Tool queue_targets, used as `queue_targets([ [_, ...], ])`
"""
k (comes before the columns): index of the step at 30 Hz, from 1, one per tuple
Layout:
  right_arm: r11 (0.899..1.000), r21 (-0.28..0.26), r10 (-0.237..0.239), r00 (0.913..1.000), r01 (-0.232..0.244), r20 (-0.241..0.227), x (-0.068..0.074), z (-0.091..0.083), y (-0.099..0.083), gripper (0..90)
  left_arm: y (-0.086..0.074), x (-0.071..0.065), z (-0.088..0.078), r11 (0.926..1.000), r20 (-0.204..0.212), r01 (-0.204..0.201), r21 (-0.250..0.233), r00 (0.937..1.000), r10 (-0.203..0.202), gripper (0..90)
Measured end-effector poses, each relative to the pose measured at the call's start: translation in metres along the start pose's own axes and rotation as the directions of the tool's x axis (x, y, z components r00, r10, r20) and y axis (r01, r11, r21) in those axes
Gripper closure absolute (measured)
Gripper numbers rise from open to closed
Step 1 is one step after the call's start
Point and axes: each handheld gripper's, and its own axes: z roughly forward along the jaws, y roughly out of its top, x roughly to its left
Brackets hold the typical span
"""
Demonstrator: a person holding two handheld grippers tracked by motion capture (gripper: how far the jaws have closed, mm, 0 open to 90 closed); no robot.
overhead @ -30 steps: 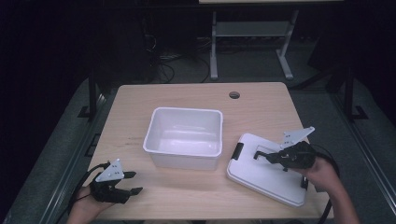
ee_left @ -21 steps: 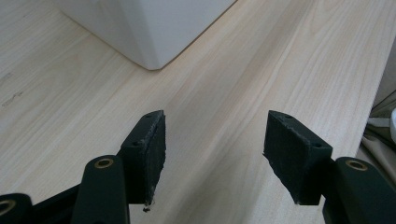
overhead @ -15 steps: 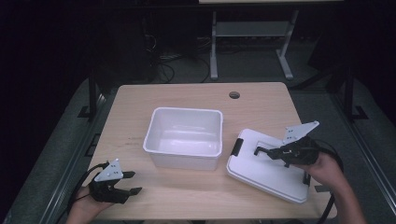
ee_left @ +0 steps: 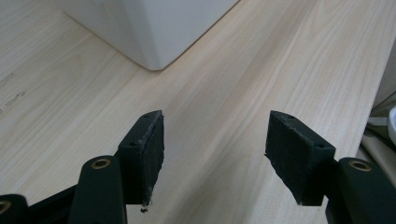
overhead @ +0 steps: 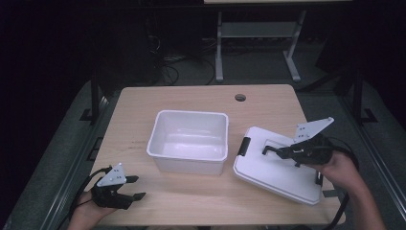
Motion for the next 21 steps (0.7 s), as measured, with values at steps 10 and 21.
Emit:
queue_targets([
  [10,1.000,0.008,-0.020,0.9998,0.020,0.004,0.001,-0.008,0.010,83.7,0.001,0.000,0.002,1.0000,0.004,-0.004,0.008,1.0000,0.004,37.1],
  [21,1.000,0.006,-0.025,0.9997,0.025,0.000,0.001,-0.012,0.014,83.8,0.001,0.000,0.001,1.0000,0.005,-0.003,0.003,1.0000,0.003,37.1],
])
